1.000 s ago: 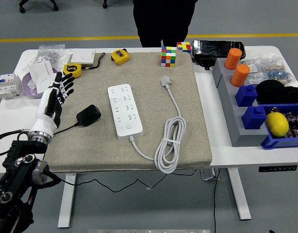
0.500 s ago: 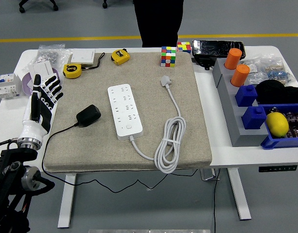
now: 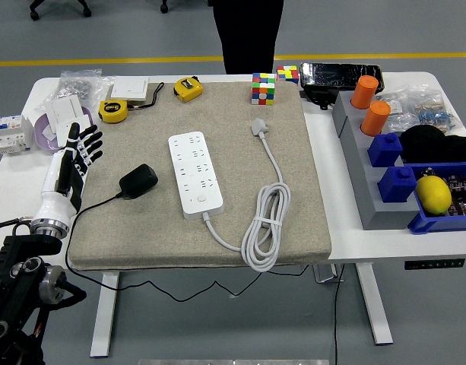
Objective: Pick up the plug,place it near the board,insert it into the board,press the button
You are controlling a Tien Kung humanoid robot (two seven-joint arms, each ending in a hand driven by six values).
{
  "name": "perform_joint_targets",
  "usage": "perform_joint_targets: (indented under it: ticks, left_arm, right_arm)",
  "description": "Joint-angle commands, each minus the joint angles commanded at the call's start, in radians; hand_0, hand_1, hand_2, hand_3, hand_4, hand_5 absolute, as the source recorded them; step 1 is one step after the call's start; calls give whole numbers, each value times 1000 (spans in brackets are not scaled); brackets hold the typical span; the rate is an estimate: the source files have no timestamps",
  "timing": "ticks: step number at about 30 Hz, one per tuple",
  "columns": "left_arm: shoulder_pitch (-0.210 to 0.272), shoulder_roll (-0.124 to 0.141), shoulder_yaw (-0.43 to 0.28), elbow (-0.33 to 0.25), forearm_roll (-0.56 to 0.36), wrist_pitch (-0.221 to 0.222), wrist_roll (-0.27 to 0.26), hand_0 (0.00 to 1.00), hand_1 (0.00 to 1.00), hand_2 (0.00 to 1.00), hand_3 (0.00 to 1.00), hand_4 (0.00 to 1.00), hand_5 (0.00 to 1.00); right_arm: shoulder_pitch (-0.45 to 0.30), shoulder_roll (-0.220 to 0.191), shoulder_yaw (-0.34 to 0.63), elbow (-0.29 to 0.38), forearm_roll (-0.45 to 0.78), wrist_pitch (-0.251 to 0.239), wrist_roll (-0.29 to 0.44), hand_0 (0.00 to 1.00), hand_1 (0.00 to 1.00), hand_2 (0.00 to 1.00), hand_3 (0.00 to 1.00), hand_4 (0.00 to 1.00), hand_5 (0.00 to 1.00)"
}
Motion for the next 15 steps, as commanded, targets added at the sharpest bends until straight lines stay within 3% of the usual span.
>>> perform_joint_targets:
  ticks: [10, 11, 15]
  left_arm:
    - [23, -2, -31, 6, 6, 7, -12, 829, 856, 817, 802, 998, 998]
    - [26, -1, -34, 5, 5, 9, -12, 855, 799, 725, 931, 998, 998]
    - [32, 2, -40, -3, 8, 10, -12, 855, 799, 725, 931, 998, 998]
  right_arm:
    - [-12, 3, -9, 0, 17, -3, 4, 864, 817, 794, 797, 998, 953]
    - [-11, 3, -9, 0, 20, -4, 4, 863, 816, 792, 797, 998, 958]
    - [-11, 5, -12, 0, 26, -4, 4, 863, 816, 792, 797, 998, 958]
